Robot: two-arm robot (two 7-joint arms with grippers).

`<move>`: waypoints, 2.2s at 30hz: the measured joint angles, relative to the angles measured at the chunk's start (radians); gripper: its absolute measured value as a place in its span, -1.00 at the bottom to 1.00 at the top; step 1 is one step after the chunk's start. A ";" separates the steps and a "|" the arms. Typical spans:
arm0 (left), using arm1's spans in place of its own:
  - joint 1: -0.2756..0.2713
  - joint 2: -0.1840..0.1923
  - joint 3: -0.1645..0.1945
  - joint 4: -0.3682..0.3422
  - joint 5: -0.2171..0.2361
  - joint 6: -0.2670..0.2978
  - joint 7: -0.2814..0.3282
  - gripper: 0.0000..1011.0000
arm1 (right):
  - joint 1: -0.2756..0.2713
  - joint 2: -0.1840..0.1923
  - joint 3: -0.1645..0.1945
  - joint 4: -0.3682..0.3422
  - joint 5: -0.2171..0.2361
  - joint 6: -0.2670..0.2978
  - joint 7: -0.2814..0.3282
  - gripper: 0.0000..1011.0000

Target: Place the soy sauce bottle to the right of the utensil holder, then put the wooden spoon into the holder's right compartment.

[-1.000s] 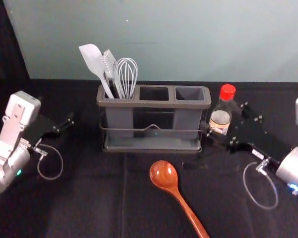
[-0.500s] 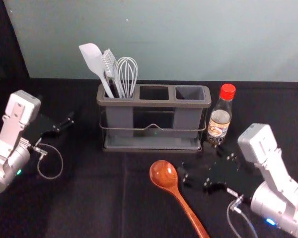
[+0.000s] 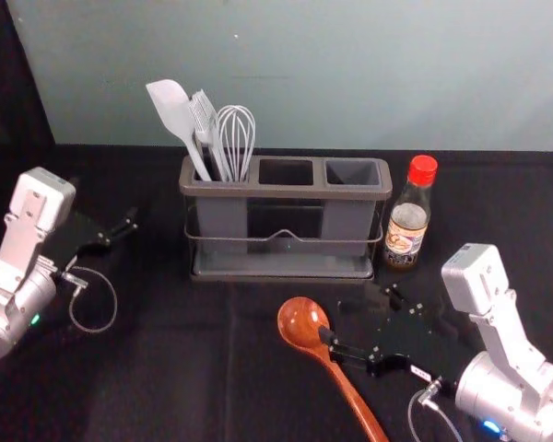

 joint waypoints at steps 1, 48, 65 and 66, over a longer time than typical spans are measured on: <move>0.000 0.000 0.000 0.000 0.000 0.000 0.000 0.99 | 0.000 0.000 0.000 0.000 0.000 0.000 0.000 0.99; 0.000 0.000 0.000 0.000 0.000 0.000 0.000 0.99 | 0.098 -0.077 -0.090 -0.091 -0.086 0.521 -0.068 0.99; 0.000 0.000 0.000 0.000 0.000 0.000 0.000 0.99 | 0.149 -0.214 -0.096 -0.023 -0.139 0.649 -0.132 0.99; 0.000 0.000 0.000 0.000 0.000 0.000 0.000 0.99 | 0.152 -0.218 -0.096 -0.020 -0.140 0.650 -0.132 0.99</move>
